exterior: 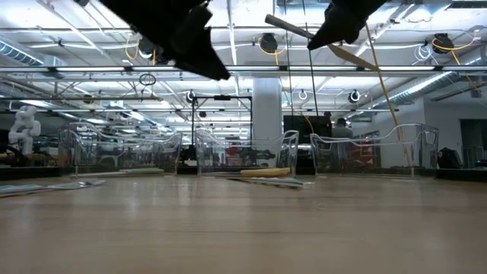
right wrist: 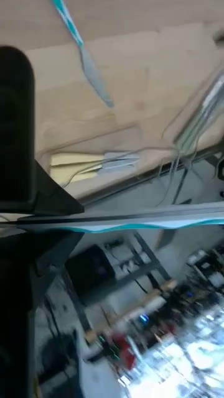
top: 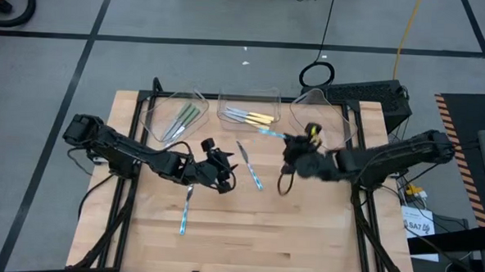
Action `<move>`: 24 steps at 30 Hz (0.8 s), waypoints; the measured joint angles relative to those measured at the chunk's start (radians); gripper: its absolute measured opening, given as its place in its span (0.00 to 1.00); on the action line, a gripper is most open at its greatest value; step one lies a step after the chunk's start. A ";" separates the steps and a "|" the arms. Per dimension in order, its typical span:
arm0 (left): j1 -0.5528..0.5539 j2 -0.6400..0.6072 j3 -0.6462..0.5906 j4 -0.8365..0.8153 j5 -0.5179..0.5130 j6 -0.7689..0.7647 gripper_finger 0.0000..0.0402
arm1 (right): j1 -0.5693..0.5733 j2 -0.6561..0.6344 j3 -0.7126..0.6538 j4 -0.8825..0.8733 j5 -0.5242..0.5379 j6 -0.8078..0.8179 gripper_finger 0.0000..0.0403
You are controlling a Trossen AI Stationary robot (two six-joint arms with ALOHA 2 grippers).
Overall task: Sort silverware by color (type)
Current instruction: Put the bottom right blue table knife into the right transparent bin
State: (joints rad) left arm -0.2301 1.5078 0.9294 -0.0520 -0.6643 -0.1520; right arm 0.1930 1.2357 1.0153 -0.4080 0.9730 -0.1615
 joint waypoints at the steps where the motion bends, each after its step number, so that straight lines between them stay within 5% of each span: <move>1: 0.005 0.000 -0.020 0.020 0.000 -0.001 0.47 | -0.032 -0.014 0.000 -0.006 -0.027 0.015 0.05; 24: -0.001 0.012 -0.036 0.150 0.125 -0.067 0.47 | -0.589 -0.088 0.000 -0.305 -0.325 0.186 0.05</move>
State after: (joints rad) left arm -0.2310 1.5200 0.8936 0.0983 -0.5396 -0.2194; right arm -0.3965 1.1481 1.0153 -0.7129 0.6477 0.0247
